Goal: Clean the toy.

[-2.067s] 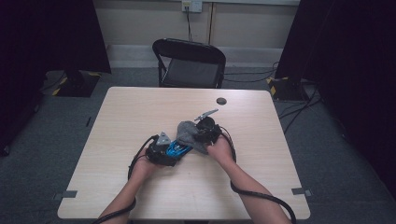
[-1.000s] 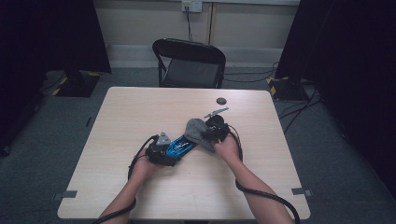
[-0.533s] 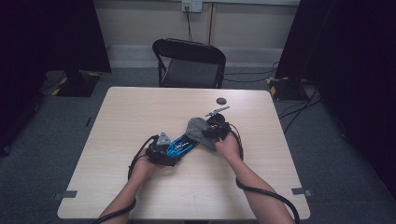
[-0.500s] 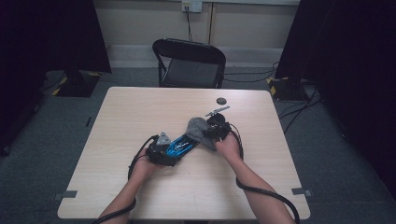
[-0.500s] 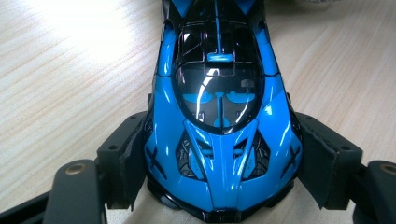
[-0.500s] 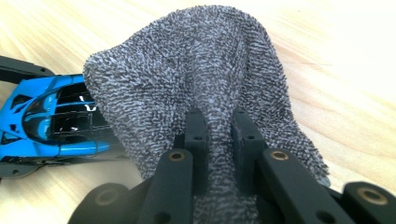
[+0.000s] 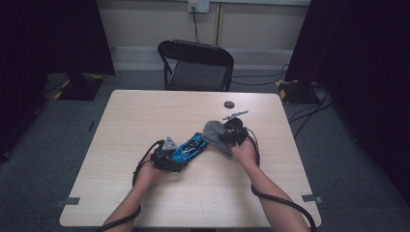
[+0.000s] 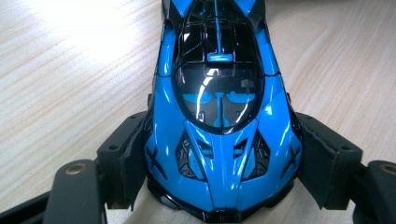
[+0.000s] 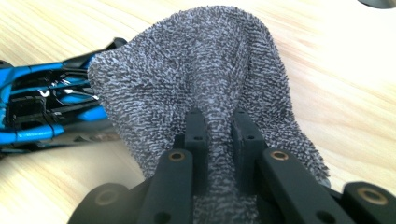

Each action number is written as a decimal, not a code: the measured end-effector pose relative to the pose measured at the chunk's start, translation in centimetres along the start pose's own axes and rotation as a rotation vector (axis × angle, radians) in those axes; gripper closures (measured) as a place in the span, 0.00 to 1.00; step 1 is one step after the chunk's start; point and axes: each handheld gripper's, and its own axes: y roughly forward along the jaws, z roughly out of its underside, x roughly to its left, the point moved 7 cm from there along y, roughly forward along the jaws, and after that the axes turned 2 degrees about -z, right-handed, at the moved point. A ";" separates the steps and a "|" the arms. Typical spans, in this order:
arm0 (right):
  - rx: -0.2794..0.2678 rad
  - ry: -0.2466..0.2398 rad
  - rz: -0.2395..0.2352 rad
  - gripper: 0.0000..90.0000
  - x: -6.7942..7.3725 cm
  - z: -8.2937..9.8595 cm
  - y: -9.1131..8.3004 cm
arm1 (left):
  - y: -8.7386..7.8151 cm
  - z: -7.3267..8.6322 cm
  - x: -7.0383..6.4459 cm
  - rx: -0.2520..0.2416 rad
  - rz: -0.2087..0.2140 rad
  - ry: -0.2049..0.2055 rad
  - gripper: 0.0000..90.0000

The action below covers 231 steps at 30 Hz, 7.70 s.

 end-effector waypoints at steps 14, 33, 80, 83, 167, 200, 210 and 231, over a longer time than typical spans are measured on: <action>-0.013 -0.003 0.022 0.89 -2.1 1.9 -2.4 | -0.1 0.1 0.0 0.001 0.016 -0.013 0.28; -0.020 0.001 0.012 0.89 -2.4 3.1 -3.3 | -0.9 -4.1 0.3 -0.021 0.032 -0.046 0.39; 0.012 -0.020 0.018 0.88 0.7 4.6 -2.0 | 0.4 -4.0 0.0 0.012 -0.008 -0.035 0.56; 0.027 -0.040 0.028 0.88 1.6 4.7 -1.5 | 0.3 -3.9 0.0 0.013 -0.008 -0.036 0.56; 0.077 -0.237 -0.364 0.89 16.4 6.7 -0.4 | -0.3 -3.4 0.0 0.003 -0.003 -0.043 0.56; 0.064 -0.250 -0.469 0.89 15.6 7.2 -3.4 | -0.4 -3.3 0.1 -0.002 -0.011 -0.030 0.56; 0.011 -0.188 -0.421 0.89 11.9 6.2 -5.2 | -0.3 -3.3 0.1 -0.002 -0.009 -0.031 0.56; -0.094 -0.012 -0.218 0.89 2.9 4.4 -6.3 | -0.4 -3.2 0.0 -0.002 -0.007 -0.034 0.56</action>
